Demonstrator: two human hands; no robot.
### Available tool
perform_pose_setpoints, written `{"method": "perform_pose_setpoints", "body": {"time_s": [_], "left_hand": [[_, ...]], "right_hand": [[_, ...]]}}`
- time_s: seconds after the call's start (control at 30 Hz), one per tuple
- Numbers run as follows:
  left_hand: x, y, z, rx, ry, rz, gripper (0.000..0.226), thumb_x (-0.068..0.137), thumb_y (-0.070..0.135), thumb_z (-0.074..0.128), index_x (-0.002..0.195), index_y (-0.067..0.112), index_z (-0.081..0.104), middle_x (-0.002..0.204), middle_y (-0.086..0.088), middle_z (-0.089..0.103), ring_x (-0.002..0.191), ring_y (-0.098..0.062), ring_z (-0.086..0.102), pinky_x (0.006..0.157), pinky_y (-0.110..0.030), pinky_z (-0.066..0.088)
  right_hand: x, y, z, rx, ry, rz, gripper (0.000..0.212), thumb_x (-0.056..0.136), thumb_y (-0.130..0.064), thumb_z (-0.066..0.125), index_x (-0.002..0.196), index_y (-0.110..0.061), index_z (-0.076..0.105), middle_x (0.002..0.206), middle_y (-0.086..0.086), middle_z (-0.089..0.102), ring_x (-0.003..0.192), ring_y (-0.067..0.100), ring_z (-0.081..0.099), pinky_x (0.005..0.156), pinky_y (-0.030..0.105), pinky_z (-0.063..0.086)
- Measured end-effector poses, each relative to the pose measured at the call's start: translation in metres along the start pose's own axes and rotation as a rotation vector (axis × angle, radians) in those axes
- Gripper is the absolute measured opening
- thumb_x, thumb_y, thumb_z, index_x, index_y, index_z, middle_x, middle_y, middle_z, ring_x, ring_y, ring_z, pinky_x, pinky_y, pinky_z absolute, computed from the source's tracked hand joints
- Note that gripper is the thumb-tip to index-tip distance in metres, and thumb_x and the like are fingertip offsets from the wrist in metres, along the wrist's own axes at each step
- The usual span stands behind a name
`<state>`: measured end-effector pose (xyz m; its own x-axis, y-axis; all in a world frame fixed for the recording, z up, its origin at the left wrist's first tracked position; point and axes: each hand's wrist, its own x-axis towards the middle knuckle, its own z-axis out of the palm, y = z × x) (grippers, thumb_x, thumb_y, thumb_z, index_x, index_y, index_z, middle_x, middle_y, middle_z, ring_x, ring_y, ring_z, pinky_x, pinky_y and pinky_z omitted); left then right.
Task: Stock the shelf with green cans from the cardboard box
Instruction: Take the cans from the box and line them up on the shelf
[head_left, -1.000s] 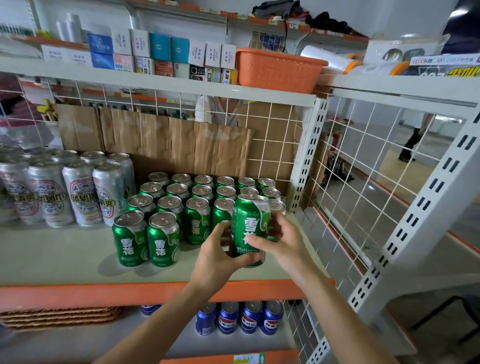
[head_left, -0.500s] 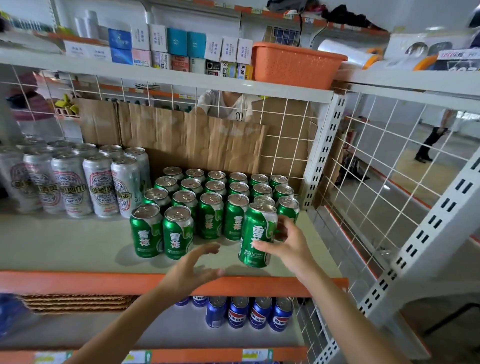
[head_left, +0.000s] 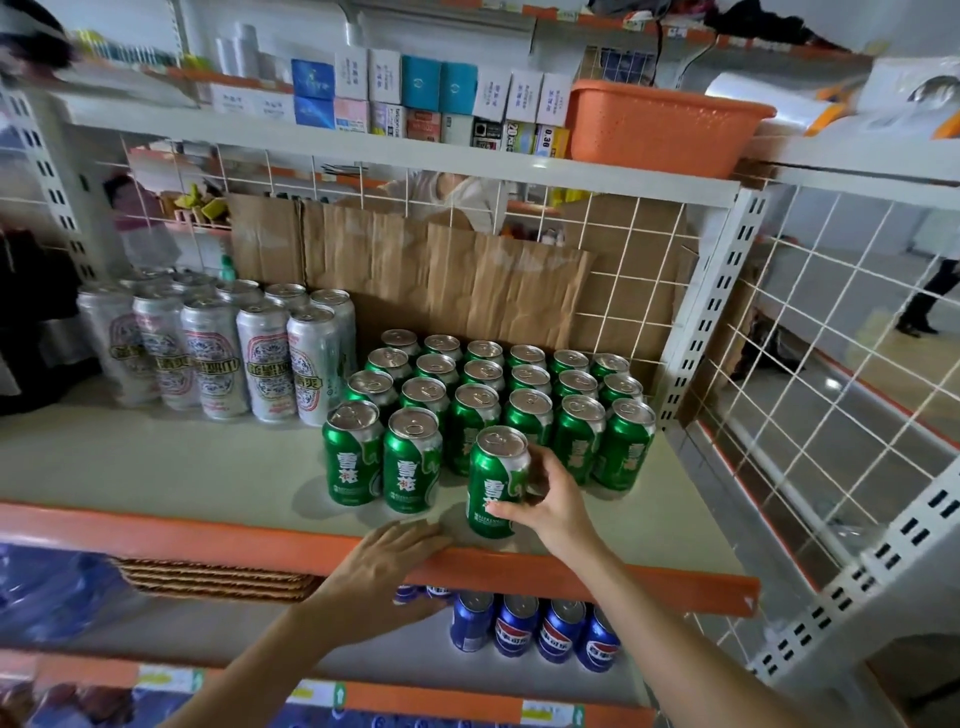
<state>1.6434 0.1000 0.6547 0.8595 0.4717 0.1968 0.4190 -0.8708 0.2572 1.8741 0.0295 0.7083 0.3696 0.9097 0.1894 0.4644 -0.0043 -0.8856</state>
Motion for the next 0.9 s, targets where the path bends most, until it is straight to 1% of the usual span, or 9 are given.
{"method": "perform_pose_setpoints", "body": {"time_s": [0.07,0.23,0.33,0.4,0.5,0.63,0.73,0.83,0.9], "left_hand": [[-0.004,-0.002,-0.002,0.008,0.006,-0.012,0.063,0.086,0.071,0.026,0.134,0.033,0.042,0.132,0.014,0.054,0.122,-0.001,0.044,0.102,-0.019,0.024],[-0.008,-0.007,0.001,0.022,0.038,-0.014,0.065,0.08,0.064,0.046,0.139,0.035,0.038,0.14,0.014,0.047,0.125,-0.005,0.045,0.103,-0.019,0.02],[-0.008,-0.008,0.003,0.003,0.069,0.017,0.065,0.081,0.062,0.048,0.139,0.035,0.037,0.142,0.015,0.044,0.128,-0.003,0.037,0.105,-0.017,0.014],[-0.008,-0.01,0.004,0.017,0.103,0.037,0.065,0.081,0.062,0.049,0.139,0.034,0.038,0.141,0.014,0.045,0.127,0.0,0.033,0.105,-0.017,0.015],[-0.007,-0.01,0.004,0.042,0.132,0.05,0.064,0.079,0.062,0.049,0.135,0.034,0.04,0.135,0.014,0.051,0.122,0.0,0.036,0.102,-0.018,0.02],[-0.007,-0.01,0.004,0.027,0.127,0.057,0.062,0.078,0.062,0.05,0.134,0.034,0.043,0.133,0.014,0.053,0.12,0.0,0.037,0.102,-0.017,0.02],[-0.007,-0.012,0.006,0.011,0.136,0.057,0.063,0.079,0.061,0.051,0.136,0.035,0.041,0.137,0.015,0.049,0.124,0.0,0.036,0.104,-0.015,0.016],[-0.006,-0.012,0.006,0.018,0.154,0.068,0.063,0.079,0.061,0.051,0.135,0.033,0.042,0.136,0.014,0.05,0.123,0.001,0.037,0.103,-0.015,0.018],[-0.007,-0.013,0.007,0.013,0.159,0.07,0.063,0.079,0.061,0.051,0.135,0.034,0.042,0.136,0.014,0.05,0.123,0.001,0.037,0.103,-0.016,0.018]], "right_hand": [[0.004,-0.001,0.005,0.01,-0.009,0.007,0.081,0.051,-0.035,0.089,0.12,-0.023,0.048,0.116,-0.004,0.06,0.11,0.015,0.058,0.099,0.041,0.046],[0.013,0.001,0.015,0.018,-0.015,0.004,0.077,0.059,-0.025,0.088,0.124,-0.023,0.047,0.122,-0.001,0.059,0.114,0.017,0.056,0.101,0.041,0.045],[0.016,0.001,0.022,0.042,-0.003,0.001,0.073,0.062,-0.014,0.087,0.12,-0.026,0.044,0.115,-0.006,0.058,0.111,0.015,0.056,0.101,0.038,0.044],[0.018,0.0,0.025,0.045,0.0,0.006,0.074,0.062,-0.013,0.086,0.12,-0.027,0.043,0.114,-0.009,0.057,0.111,0.014,0.054,0.101,0.036,0.044],[0.019,0.002,0.029,0.051,0.01,0.013,0.073,0.064,-0.014,0.085,0.122,-0.025,0.044,0.117,-0.006,0.057,0.113,0.016,0.054,0.102,0.038,0.043],[0.018,0.0,0.033,0.051,0.034,0.018,0.069,0.066,-0.013,0.083,0.121,-0.024,0.042,0.116,-0.005,0.055,0.112,0.013,0.052,0.099,0.032,0.042],[0.018,0.0,0.033,0.044,0.027,0.029,0.07,0.066,-0.014,0.083,0.121,-0.027,0.042,0.118,-0.003,0.057,0.115,0.017,0.054,0.102,0.041,0.044],[0.017,-0.001,0.034,0.041,0.007,0.051,0.071,0.065,-0.02,0.084,0.121,-0.03,0.042,0.118,-0.004,0.057,0.117,0.021,0.054,0.101,0.047,0.044],[0.016,-0.003,0.036,0.039,0.007,0.046,0.078,0.058,-0.042,0.082,0.124,-0.027,0.042,0.119,-0.002,0.057,0.117,0.021,0.054,0.101,0.045,0.044]]}}
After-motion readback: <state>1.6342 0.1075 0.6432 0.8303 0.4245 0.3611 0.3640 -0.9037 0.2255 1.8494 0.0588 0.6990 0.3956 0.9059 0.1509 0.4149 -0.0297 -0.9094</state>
